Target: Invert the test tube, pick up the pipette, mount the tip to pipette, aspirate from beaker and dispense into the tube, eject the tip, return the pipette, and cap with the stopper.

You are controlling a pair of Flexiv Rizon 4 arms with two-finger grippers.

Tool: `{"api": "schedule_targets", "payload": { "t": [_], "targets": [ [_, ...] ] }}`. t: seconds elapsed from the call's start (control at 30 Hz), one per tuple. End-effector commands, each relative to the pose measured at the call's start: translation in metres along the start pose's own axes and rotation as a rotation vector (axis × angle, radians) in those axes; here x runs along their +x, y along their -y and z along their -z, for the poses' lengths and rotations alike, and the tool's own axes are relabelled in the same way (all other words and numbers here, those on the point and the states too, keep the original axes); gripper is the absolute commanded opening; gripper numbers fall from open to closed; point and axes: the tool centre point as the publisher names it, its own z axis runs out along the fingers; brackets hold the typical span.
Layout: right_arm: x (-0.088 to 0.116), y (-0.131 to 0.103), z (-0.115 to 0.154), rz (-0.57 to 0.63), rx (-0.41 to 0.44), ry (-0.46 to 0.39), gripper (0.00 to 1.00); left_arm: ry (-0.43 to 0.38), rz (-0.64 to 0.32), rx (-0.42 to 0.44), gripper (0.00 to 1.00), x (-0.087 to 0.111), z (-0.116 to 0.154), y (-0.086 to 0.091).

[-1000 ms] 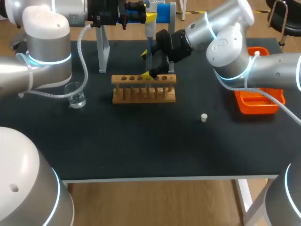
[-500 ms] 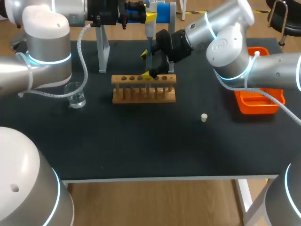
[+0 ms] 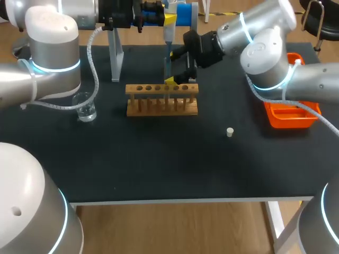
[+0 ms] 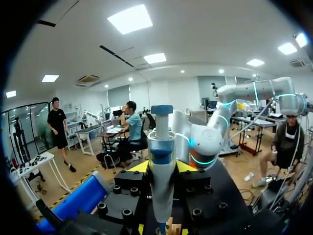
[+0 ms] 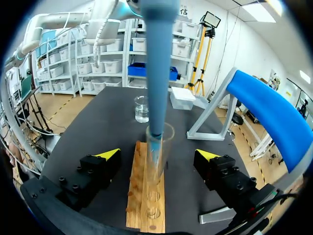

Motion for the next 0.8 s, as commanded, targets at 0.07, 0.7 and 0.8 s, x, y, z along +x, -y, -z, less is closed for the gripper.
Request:
{"api": "schedule_targets", "payload": {
  "t": [0.07, 0.7, 0.8],
  "targets": [
    [0.018, 0.001, 0.032, 0.004, -0.018, 0.028, 1.0, -0.001, 0.0, -0.001, 0.0, 0.0, 0.0, 0.001],
    [0.036, -0.034, 0.155, -0.015, -0.136, 0.199, 1.0, -0.001, 0.0, -0.001, 0.0, 0.0, 0.0, 0.001],
    [0.036, -0.05, 0.172, -0.002, -0.159, 0.22, 1.0, -0.001, 0.0, -0.001, 0.0, 0.0, 0.0, 0.001]
  ]
}}
